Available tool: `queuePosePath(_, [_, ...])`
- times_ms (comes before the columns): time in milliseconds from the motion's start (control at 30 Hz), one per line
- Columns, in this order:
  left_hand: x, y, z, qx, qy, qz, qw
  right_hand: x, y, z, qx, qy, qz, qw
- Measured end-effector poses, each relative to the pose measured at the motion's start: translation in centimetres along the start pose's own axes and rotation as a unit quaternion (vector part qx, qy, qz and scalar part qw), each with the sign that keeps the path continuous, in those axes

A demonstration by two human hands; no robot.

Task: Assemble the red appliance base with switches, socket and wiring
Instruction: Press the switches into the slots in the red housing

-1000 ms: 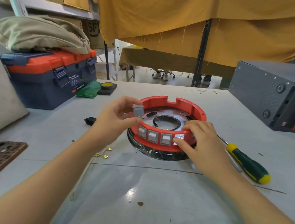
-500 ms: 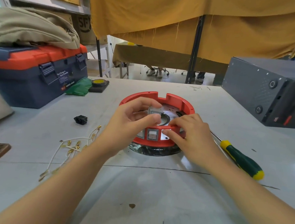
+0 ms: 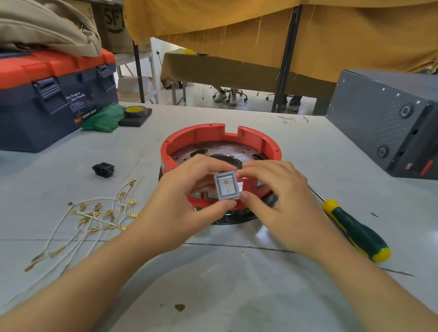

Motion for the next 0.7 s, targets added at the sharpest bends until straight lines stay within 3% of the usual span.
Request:
queuePosePath(200, [-1.0, 0.5, -0.9, -0.007, -0.143, -0.054, 0.988, 0.7, 0.2, 1.0, -0.003, -0.129, 0.009, 0.992])
queuePosePath(333, [-1.3, 0.6, -1.4, -0.023, -0.160, -0.056, 0.985, 0.7, 0.3, 0.9, 0.022, -0.186, -0.007, 0.982])
queuePosePath(467, [-0.5, 0.9, -1.6, -0.024, -0.149, -0.012, 0.989, -0.1, 0.3, 0.9, 0.035, -0.195, -0.031, 0.980])
queuePosePath(700, [-0.1, 0.8, -1.8, -0.012, -0.195, -0.008, 0.981, -0.5, 0.3, 0.8, 0.033, -0.177, -0.037, 0.983])
Point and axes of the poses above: each hand's wrist, its own y-axis away from the middle knuckle, its own z-axis out of the back of the hand, x = y × z, the point moved 9 cm from there along -y, towards the middle knuckle, and after that the axes turned 1 degree about y, right-handed, at the moved point
